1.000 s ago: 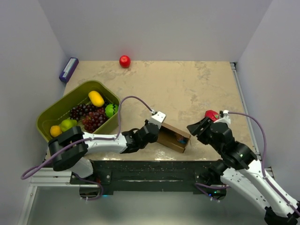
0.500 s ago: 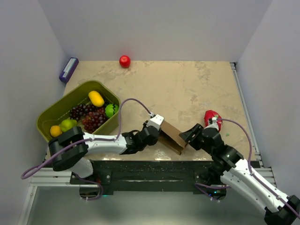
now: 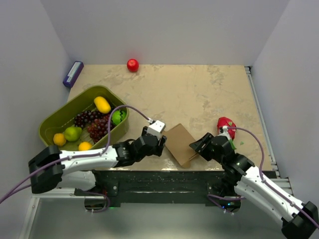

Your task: Fold the paper box

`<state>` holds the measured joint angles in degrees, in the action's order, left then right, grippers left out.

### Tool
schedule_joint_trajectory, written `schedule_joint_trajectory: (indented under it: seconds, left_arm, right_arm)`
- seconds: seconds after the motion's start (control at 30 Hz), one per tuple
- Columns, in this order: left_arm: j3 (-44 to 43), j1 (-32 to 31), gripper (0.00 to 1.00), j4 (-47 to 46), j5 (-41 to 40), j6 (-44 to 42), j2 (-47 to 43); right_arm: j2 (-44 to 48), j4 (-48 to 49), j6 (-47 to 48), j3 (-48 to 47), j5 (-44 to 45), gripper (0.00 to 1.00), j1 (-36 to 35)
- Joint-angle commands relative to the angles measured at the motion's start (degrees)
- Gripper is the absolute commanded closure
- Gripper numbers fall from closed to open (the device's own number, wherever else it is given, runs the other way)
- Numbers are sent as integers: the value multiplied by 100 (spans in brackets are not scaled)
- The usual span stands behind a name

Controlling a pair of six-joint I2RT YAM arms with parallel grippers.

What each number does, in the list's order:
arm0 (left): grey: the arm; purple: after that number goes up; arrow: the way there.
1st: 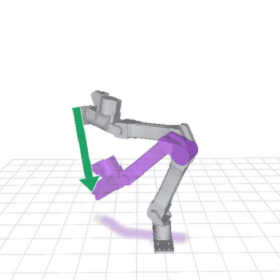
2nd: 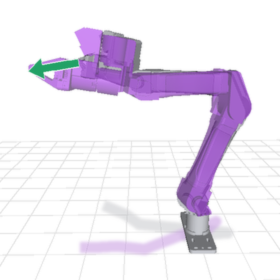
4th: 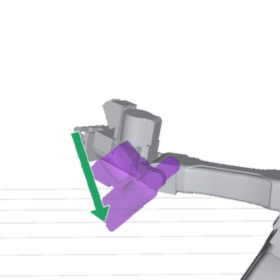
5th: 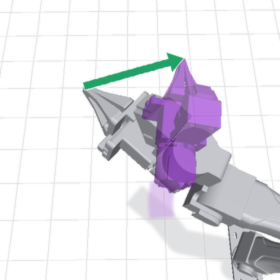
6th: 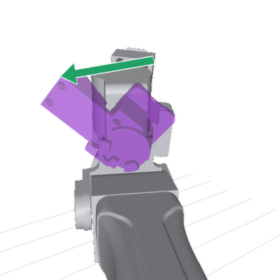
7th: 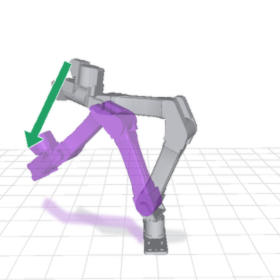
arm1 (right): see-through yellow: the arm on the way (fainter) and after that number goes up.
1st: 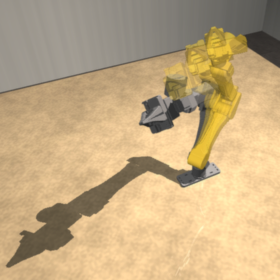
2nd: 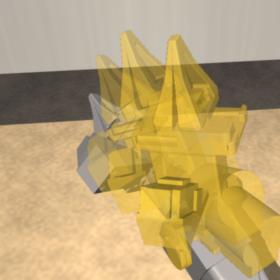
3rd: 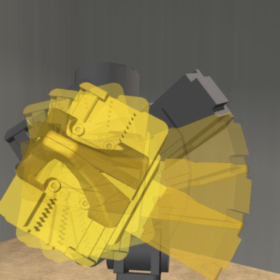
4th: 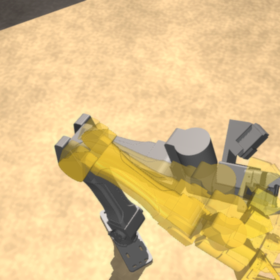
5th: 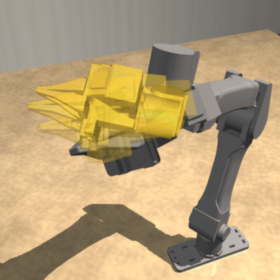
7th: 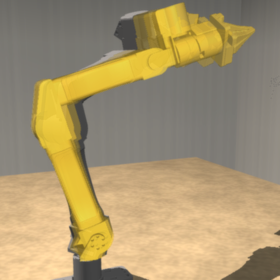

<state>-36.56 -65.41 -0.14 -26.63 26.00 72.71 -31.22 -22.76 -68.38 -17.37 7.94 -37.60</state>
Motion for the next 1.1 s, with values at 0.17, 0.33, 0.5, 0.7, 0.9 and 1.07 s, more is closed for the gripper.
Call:
schedule_joint_trajectory:
  seconds: [0.17, 0.33, 0.5, 0.7, 0.9, 1.07]
  left_arm:
    - [-61, 28, 23, 586, 562, -33, -1338]
    - [-852, 335, 21, 401, 949, -595, -584]
    - [-1441, 1125, 15, -187, 1967, -781, 338]
    - [-1794, 1425, 12, -267, 2303, -930, 1235]
    - [-1724, 1540, 11, -381, 2329, -860, 1737]
    - [-1487, 1636, 11, -452, 2312, -684, 1738]
  right_arm:
    - [-42, 106, 132, 32, 207, 42, -28]
    - [238, -481, 272, -319, 348, 37, -19]
    - [643, -1458, 343, -900, 717, 28, -19]
    - [636, -1592, 282, -699, 586, 25, -19]
    - [108, -458, 9, -101, 67, 25, -19]
    - [160, -53, -219, 285, -30, 24, -19]
